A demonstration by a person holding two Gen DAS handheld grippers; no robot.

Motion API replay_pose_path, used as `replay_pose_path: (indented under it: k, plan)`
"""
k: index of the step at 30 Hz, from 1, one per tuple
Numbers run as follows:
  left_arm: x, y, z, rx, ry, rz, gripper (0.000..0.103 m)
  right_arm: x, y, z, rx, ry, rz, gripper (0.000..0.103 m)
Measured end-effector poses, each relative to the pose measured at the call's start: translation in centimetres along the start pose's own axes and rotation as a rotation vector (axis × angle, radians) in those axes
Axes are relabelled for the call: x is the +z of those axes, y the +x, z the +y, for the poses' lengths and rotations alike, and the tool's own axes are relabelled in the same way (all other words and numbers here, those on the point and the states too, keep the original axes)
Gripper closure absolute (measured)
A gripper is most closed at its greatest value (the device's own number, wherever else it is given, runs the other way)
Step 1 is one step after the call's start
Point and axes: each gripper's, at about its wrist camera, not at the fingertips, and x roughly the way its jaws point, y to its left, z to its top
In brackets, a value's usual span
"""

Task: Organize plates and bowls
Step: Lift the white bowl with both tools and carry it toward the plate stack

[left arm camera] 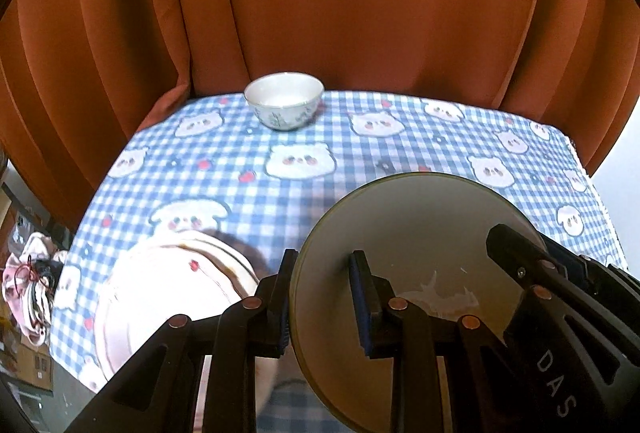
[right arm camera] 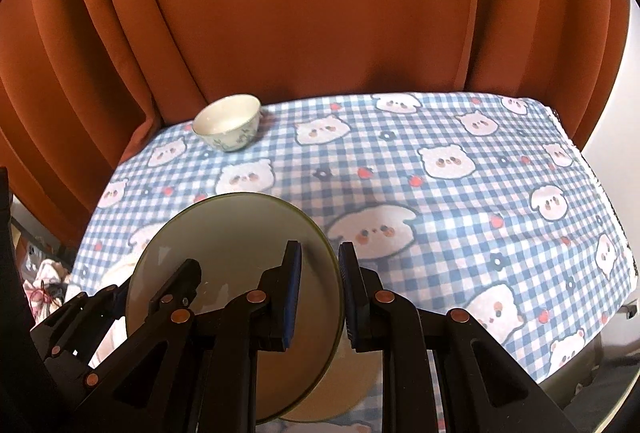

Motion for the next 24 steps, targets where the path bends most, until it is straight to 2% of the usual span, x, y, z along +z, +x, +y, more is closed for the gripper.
replay_pose_path:
  k: [9, 16, 24]
  plan:
    - [-2.8, 1.6, -2.0, 0.019, -0.038, 0.072, 0.079, -2.3, 1.9, -2.9, 0.029, -0.029, 0.077, 0.080]
    - [-4.0, 2.6, -2.3, 0.051, -0.058, 0.110, 0.079, -3.2, 3.0, -3.3, 0.053, -0.064, 0.112, 0.080]
    - [-4.0, 2.7, -2.2, 0.093, -0.069, 0.102, 0.079, -3.2, 4.0, -3.2, 0.074, -0.090, 0.133, 0.080]
